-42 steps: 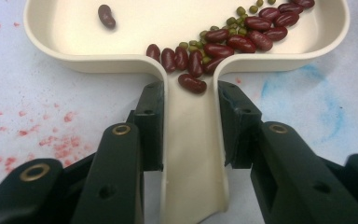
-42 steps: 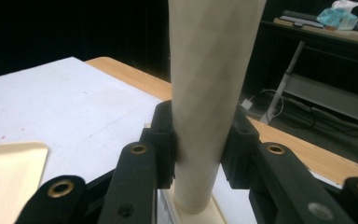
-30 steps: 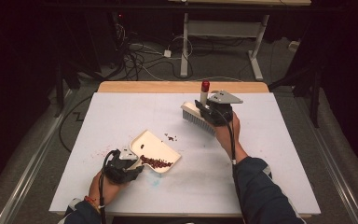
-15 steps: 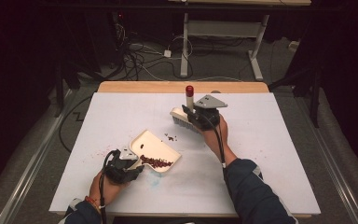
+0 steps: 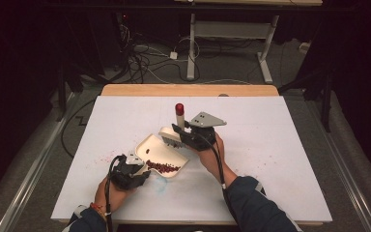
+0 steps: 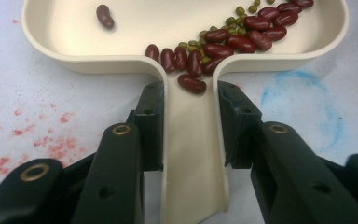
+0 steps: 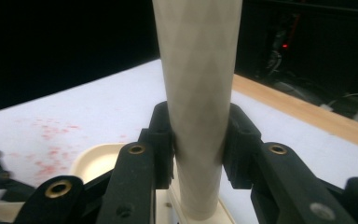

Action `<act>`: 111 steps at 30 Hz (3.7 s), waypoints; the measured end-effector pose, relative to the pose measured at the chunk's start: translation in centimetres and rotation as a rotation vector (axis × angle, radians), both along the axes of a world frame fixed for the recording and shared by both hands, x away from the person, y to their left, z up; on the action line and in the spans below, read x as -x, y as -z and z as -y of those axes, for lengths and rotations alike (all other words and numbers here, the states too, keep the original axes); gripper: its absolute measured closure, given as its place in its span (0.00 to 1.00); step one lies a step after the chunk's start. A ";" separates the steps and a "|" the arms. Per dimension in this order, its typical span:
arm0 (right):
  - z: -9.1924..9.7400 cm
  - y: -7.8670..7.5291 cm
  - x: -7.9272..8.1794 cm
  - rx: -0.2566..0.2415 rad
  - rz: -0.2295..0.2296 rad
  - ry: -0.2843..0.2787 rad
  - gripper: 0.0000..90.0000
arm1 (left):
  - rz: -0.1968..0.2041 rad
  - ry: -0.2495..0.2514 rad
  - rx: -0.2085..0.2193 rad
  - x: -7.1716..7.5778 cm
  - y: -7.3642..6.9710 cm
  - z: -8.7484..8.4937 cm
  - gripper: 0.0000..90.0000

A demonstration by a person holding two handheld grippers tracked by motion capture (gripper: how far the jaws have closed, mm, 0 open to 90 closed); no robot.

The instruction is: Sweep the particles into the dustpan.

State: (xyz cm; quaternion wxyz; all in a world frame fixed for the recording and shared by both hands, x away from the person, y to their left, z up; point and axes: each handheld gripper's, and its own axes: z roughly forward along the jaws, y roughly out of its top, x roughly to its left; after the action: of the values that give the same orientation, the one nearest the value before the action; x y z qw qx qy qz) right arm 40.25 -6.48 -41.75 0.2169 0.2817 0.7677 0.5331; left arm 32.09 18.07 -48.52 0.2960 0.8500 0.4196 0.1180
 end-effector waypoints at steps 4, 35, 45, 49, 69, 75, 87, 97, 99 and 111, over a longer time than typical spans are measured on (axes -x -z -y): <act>-1.5 0.0 1.7 0.030 0.019 -0.025 0.77 | 0.001 -0.003 -0.001 0.1 0.0 0.0 0.71; 1.6 -1.4 1.8 0.126 0.172 0.114 0.78 | -0.007 0.007 -0.012 0.2 -0.2 -0.3 0.70; -0.1 0.9 1.7 0.091 0.166 0.131 0.78 | -0.013 0.004 -0.006 0.3 -0.1 -0.3 0.70; -2.1 1.4 3.1 0.108 0.157 0.076 0.77 | -0.012 0.003 -0.006 0.3 -0.1 -0.3 0.70; -0.5 -2.4 4.5 -0.004 0.168 0.020 0.78 | -0.012 0.003 -0.003 0.4 -0.2 -0.5 0.71; 1.1 -2.4 3.9 0.029 0.185 0.087 0.78 | -0.016 0.012 -0.009 0.7 -0.4 -0.5 0.71; 1.6 0.2 2.1 0.133 0.183 0.156 0.78 | -0.032 0.026 -0.012 1.0 -0.4 -0.6 0.71; -0.9 1.1 2.9 0.065 0.151 0.100 0.77 | -0.031 0.025 -0.004 0.8 -0.5 -0.5 0.71; -1.2 1.0 3.6 0.048 0.127 0.062 0.77 | -0.029 0.025 -0.004 0.8 -0.6 -0.5 0.71; -1.1 -0.8 4.7 0.014 0.162 0.022 0.78 | -0.037 0.029 0.002 0.9 -0.7 -0.9 0.71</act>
State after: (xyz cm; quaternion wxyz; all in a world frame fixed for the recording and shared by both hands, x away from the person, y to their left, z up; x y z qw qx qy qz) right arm 35.54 -5.38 -40.97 0.2863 0.2445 0.7482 0.5463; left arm 31.16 18.93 -47.87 0.2907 0.8577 0.4129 0.0974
